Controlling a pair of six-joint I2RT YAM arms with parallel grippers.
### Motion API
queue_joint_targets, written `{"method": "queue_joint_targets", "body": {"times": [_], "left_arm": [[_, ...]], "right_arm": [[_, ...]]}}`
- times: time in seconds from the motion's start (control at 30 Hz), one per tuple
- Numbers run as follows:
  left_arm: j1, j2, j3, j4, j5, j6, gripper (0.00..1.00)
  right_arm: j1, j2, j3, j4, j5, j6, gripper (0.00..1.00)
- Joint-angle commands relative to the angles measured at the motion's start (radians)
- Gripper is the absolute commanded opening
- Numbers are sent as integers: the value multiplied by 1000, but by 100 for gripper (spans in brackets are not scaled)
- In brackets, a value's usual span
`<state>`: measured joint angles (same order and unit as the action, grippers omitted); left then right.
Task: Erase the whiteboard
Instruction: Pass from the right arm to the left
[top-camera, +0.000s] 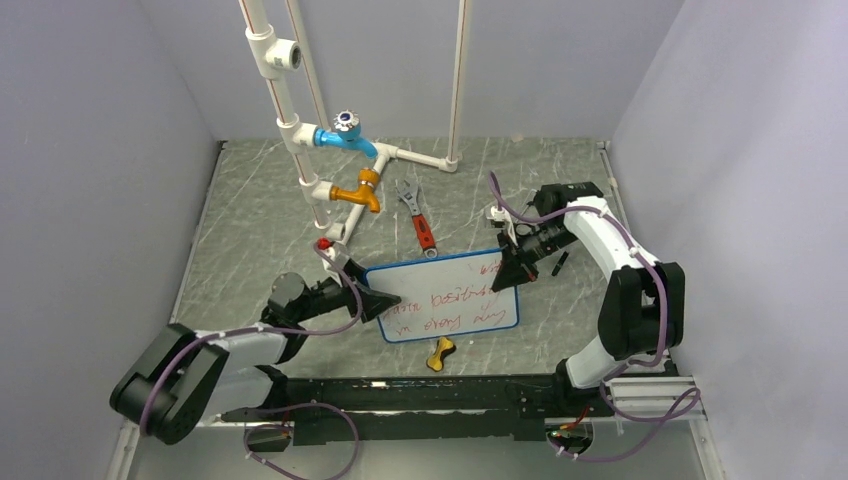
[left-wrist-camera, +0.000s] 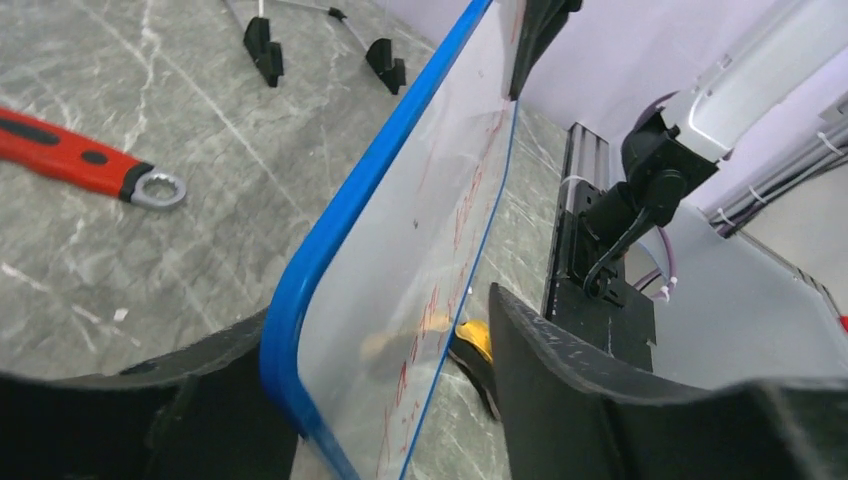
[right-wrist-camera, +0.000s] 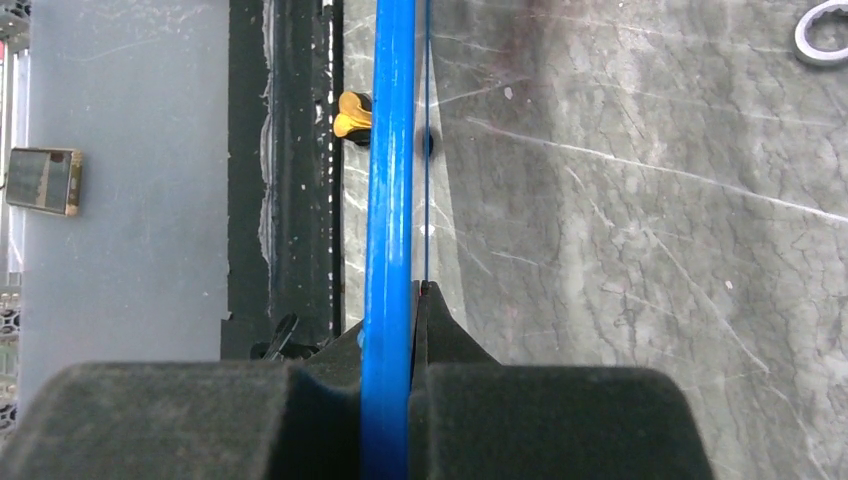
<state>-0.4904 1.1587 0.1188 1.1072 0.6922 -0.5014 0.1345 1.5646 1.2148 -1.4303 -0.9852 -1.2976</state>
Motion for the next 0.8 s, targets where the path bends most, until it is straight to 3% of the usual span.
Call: {"method": "queue_joint_targets", "body": {"times": [0.0, 0.17, 0.5, 0.77], "left_arm": [[6, 86, 49, 231, 136, -59, 59], [11, 191, 43, 401, 183, -146, 41], [20, 283, 41, 548, 216, -220, 44], [28, 259, 35, 553, 243, -209, 45]], "right_arm": [[17, -1, 58, -10, -55, 2, 0], [16, 1, 66, 30, -52, 49, 0], [3, 41, 114, 76, -45, 104, 0], [-64, 114, 200, -31, -86, 17, 0]]}}
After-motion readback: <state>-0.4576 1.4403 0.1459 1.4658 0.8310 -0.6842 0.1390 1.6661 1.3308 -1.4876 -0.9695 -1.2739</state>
